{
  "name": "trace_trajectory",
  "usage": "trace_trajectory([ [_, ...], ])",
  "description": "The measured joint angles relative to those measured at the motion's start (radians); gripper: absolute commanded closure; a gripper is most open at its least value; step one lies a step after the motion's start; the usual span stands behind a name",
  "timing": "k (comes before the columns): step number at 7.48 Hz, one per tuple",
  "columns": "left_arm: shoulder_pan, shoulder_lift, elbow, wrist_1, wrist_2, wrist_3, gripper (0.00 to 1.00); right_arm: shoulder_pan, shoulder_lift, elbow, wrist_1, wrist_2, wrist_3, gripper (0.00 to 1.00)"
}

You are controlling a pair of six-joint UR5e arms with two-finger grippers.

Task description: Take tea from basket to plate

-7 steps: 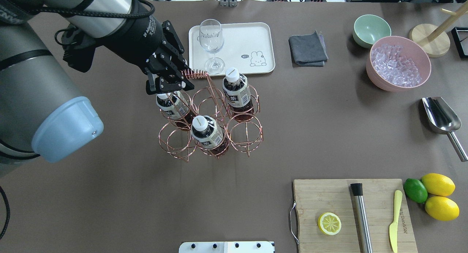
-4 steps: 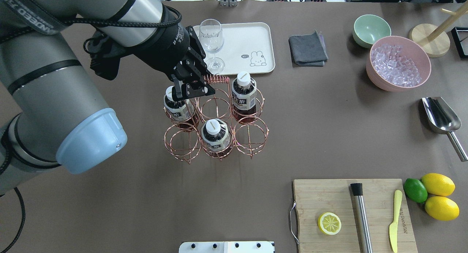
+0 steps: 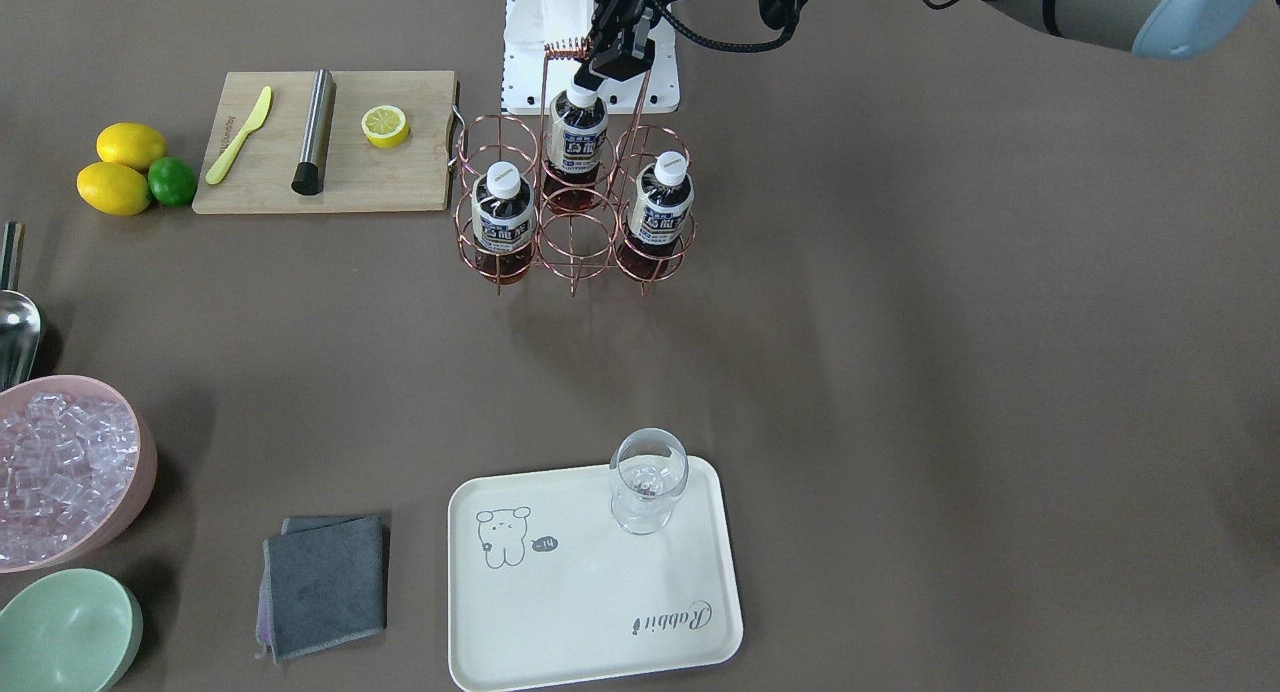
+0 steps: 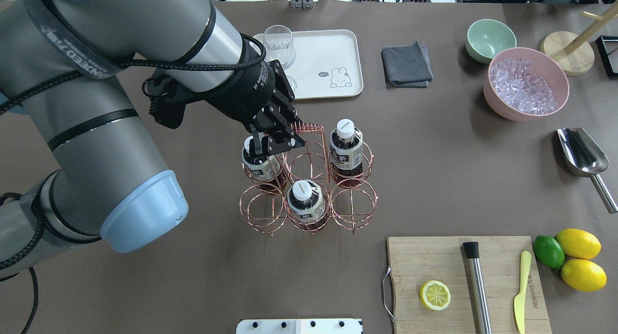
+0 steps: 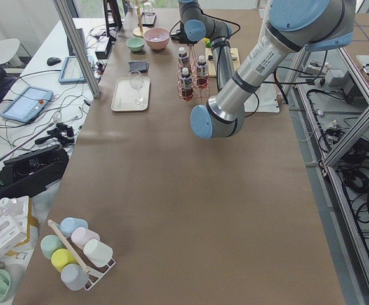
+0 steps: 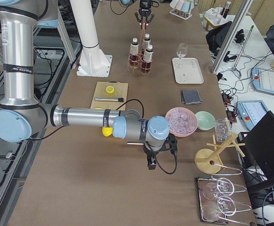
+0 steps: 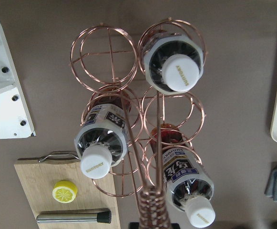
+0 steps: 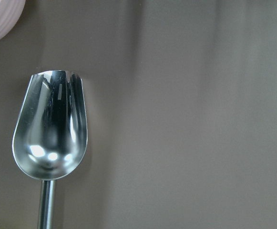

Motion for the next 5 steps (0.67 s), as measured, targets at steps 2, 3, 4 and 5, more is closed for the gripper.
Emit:
trace_trajectory([
  [2, 0.037, 0.003, 0.014, -0.059, 0.018, -0.003, 1.0, 0.0, -0.002, -0.003, 0.0, 0.001, -0.008, 0.0],
  [3, 0.049, 0.008, 0.022, -0.09, 0.022, -0.014, 1.0, 0.0, -0.003, -0.007, -0.001, 0.001, -0.035, 0.0],
  [4, 0.059, 0.02, 0.03, -0.129, 0.027, -0.026, 1.0, 0.0, -0.007, -0.01, -0.001, 0.001, -0.058, 0.0],
  [5, 0.066, 0.037, 0.035, -0.163, 0.03, -0.033, 1.0, 0.0, -0.01, -0.01, -0.001, 0.001, -0.071, 0.0],
])
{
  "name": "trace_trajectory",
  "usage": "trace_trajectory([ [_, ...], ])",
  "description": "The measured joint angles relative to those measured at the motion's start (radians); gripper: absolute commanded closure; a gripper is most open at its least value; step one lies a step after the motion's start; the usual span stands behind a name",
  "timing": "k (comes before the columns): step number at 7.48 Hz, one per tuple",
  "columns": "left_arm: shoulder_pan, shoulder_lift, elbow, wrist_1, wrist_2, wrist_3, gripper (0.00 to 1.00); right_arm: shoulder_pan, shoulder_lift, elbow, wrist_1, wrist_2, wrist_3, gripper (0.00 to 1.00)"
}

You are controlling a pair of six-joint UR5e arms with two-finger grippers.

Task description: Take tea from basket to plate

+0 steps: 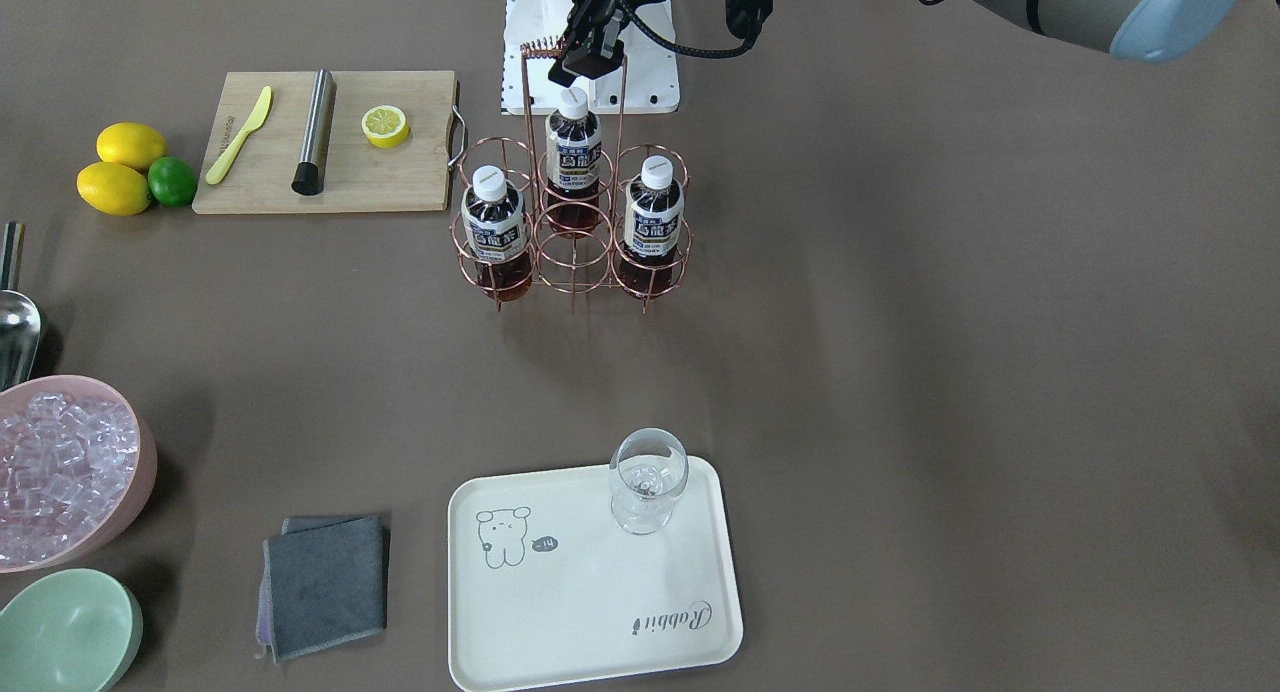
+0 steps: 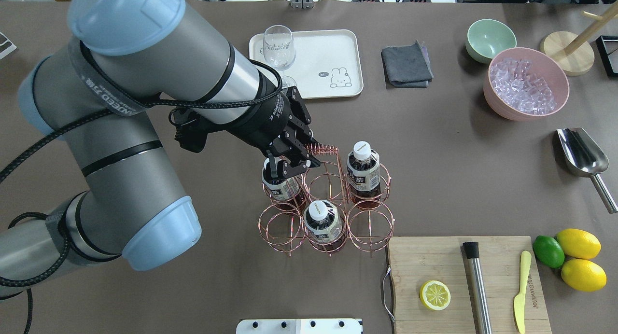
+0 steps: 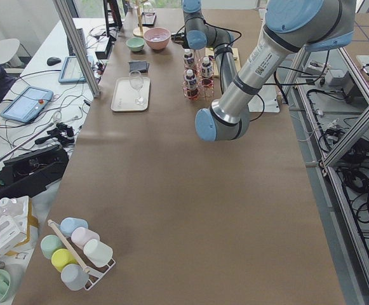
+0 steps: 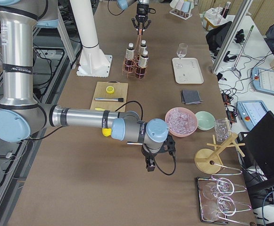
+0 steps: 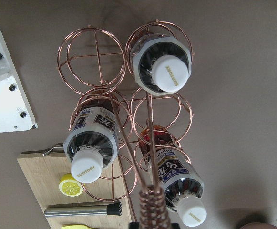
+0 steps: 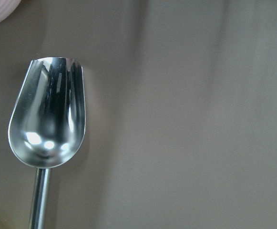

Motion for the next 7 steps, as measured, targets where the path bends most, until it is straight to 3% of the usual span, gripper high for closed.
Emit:
trace_trajectory([
  [7, 0.006, 0.042, 0.023, -0.088, 0.008, -0.006, 1.0, 0.0, -0.002, -0.002, 0.0, 0.0, -0.005, 0.0],
])
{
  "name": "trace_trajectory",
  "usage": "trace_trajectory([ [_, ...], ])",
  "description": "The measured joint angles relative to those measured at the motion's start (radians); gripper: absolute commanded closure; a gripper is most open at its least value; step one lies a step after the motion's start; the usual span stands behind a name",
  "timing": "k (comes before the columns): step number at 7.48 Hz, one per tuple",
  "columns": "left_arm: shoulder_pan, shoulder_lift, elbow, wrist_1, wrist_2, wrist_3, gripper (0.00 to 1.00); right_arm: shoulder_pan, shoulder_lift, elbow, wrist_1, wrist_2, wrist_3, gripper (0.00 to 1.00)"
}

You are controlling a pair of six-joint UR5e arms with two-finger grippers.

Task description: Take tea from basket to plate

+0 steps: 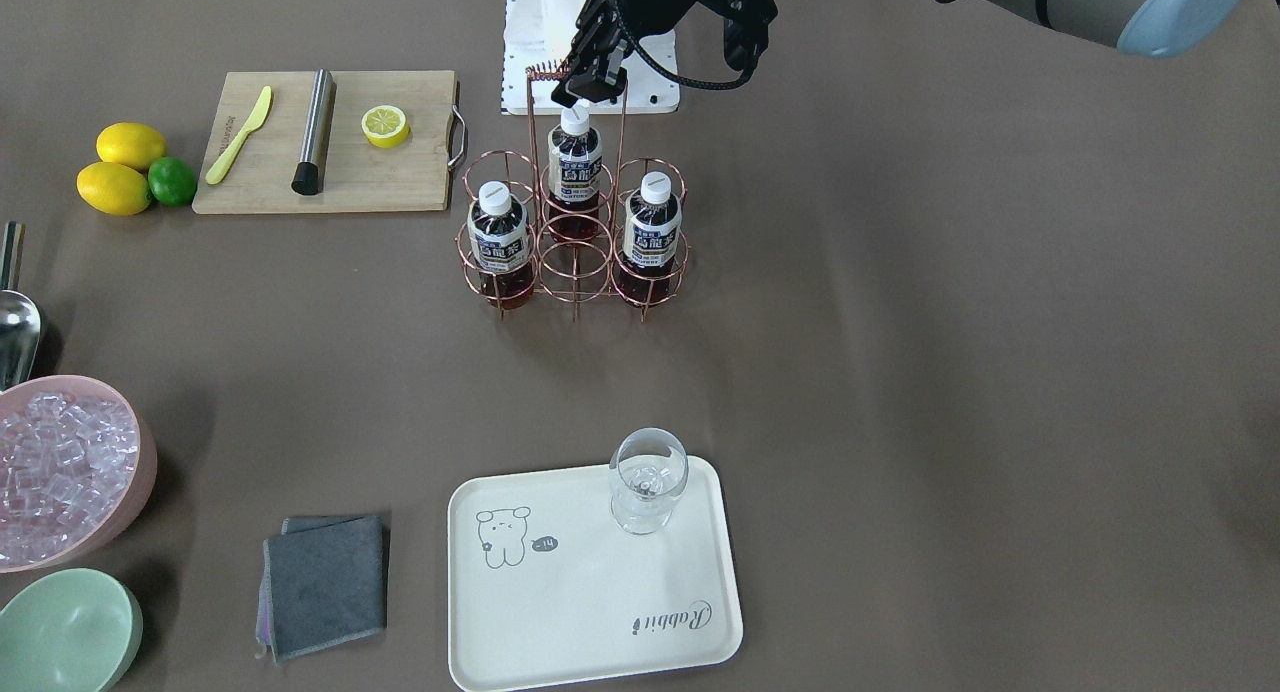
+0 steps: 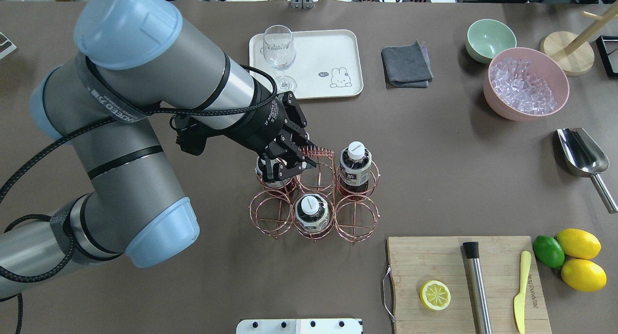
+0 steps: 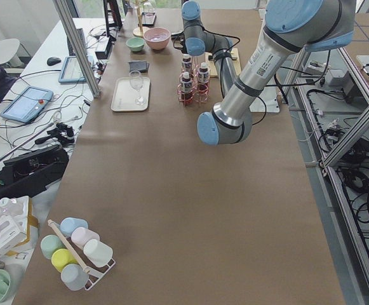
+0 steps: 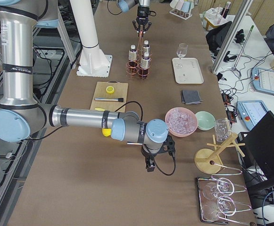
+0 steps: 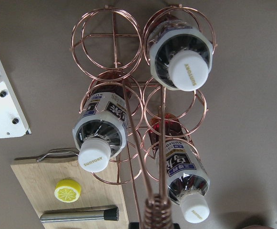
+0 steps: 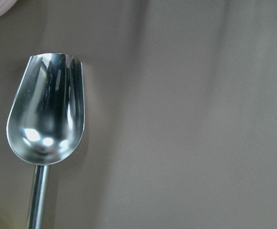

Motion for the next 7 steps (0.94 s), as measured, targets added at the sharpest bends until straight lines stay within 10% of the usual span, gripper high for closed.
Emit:
trace_trajectory([
  [7, -0.001, 0.01, 0.003, -0.025, 0.0, -0.014, 1.0, -0.063, 0.042, 0.046, 0.001, -0.004, 0.1, 0.0],
])
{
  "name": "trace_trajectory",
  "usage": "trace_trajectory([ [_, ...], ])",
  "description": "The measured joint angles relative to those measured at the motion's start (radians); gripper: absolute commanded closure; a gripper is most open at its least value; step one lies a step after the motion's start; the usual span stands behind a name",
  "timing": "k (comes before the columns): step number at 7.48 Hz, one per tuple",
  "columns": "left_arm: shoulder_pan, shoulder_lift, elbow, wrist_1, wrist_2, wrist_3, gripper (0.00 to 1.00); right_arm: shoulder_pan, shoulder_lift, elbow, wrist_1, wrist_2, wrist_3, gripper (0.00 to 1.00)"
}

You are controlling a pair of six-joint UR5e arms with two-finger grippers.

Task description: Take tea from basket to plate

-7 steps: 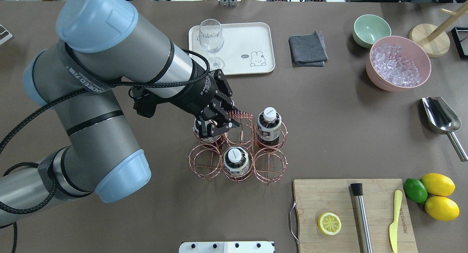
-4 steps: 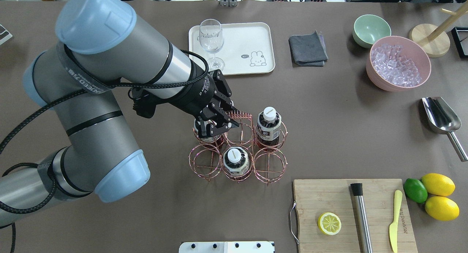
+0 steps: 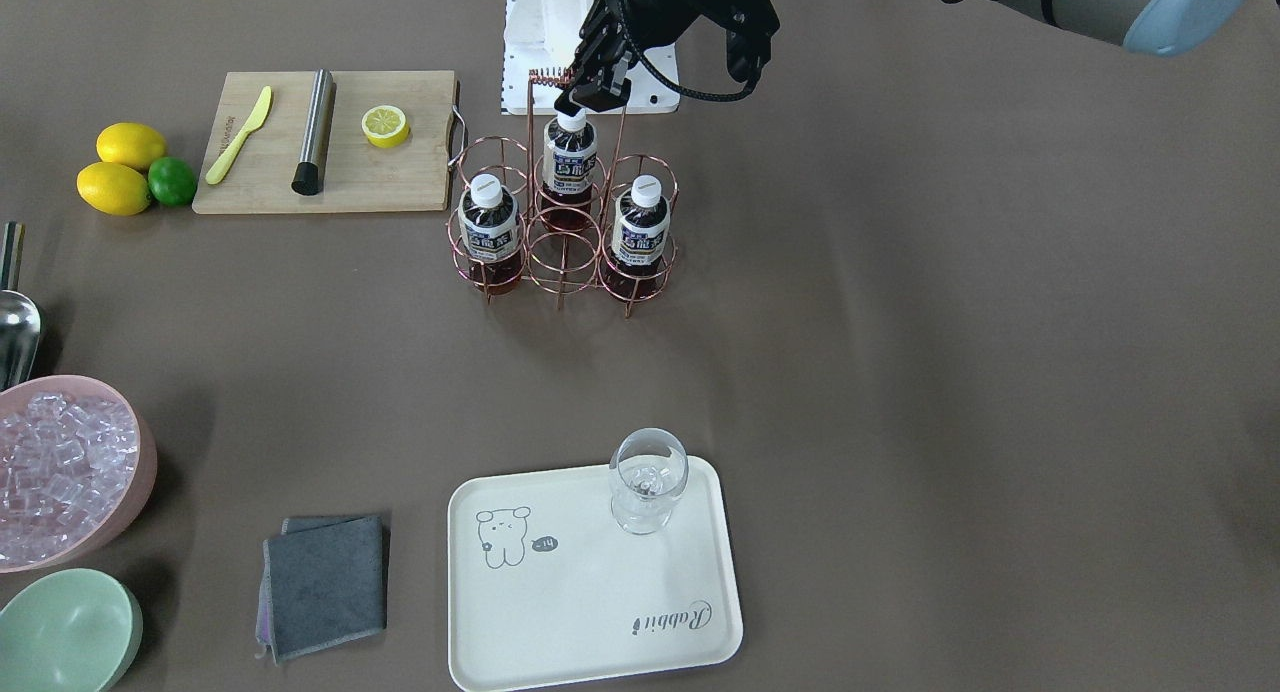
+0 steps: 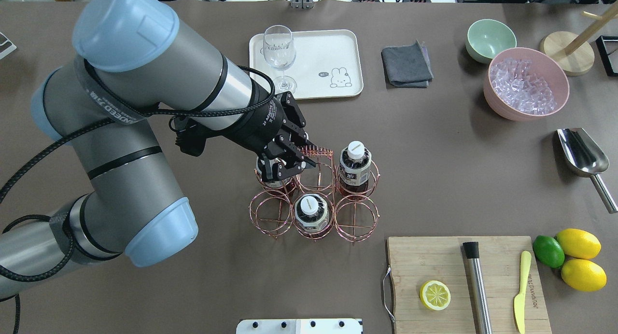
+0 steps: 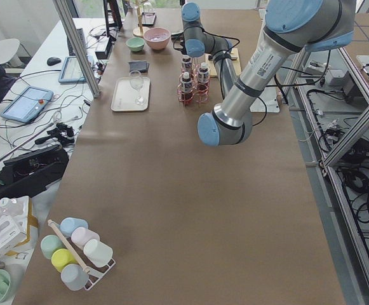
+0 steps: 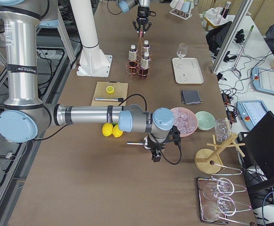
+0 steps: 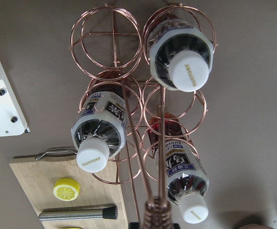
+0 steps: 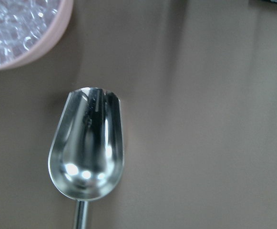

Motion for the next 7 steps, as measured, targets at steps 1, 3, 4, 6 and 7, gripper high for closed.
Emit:
trace_trajectory([
  [1, 0.0, 0.001, 0.0, -0.001, 0.0, 0.0, 1.0, -0.049, 0.029, 0.034, 0.0, -0.009, 0.108, 0.0],
  [3, 0.0, 0.005, -0.002, -0.002, -0.001, 0.0, 1.0, -0.141, 0.093, 0.083, -0.002, -0.016, 0.299, 0.01],
  [4, 0.0, 0.006, -0.002, -0.003, -0.001, -0.001, 1.0, -0.187, 0.119, 0.113, -0.005, -0.017, 0.391, 0.02],
  [6, 0.0, 0.006, -0.002, -0.003, -0.002, -0.001, 1.0, -0.289, 0.184, 0.176, -0.007, -0.012, 0.635, 0.02],
  [7, 0.0, 0.006, -0.002, -0.003, -0.002, -0.001, 1.0, -0.349, 0.228, 0.205, -0.009, -0.01, 0.798, 0.01],
])
